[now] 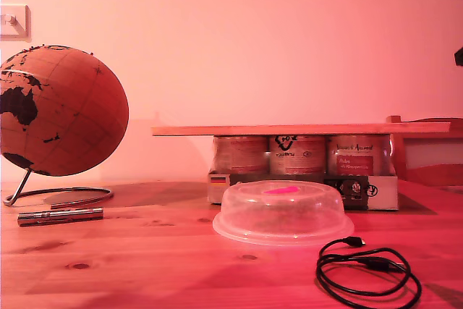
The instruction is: Slide the USB wire to the right
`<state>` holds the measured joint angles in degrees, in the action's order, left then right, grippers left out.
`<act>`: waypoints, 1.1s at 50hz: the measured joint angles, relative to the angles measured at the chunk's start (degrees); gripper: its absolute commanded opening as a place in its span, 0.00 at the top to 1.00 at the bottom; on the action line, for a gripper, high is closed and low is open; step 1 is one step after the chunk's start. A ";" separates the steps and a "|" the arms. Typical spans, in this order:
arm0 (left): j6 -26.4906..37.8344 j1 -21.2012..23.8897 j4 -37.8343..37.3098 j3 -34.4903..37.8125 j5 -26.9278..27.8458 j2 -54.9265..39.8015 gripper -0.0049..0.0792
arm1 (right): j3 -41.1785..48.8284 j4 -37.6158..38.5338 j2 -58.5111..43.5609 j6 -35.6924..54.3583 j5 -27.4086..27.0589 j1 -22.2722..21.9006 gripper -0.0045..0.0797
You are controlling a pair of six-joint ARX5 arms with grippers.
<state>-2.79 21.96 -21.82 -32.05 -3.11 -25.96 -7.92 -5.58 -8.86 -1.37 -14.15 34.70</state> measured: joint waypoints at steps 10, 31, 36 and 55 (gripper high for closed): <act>0.02 -0.02 0.15 1.33 0.92 3.43 0.97 | 0.00 2.38 0.00 0.13 1.92 -7.15 0.96; 1.31 -0.02 0.02 2.29 1.53 5.75 0.97 | 0.00 0.70 0.00 1.88 11.72 -25.75 0.96; 1.29 -0.02 0.09 2.29 1.49 5.75 0.97 | 0.00 1.55 0.00 2.78 17.25 -30.29 0.96; -1.55 -3.08 7.06 8.94 -4.33 9.05 0.97 | 0.00 1.53 0.00 2.78 26.97 -33.62 0.96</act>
<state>-4.34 18.87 -14.76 -23.11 -7.44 -16.91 -7.92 -4.05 -8.86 1.41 12.82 1.08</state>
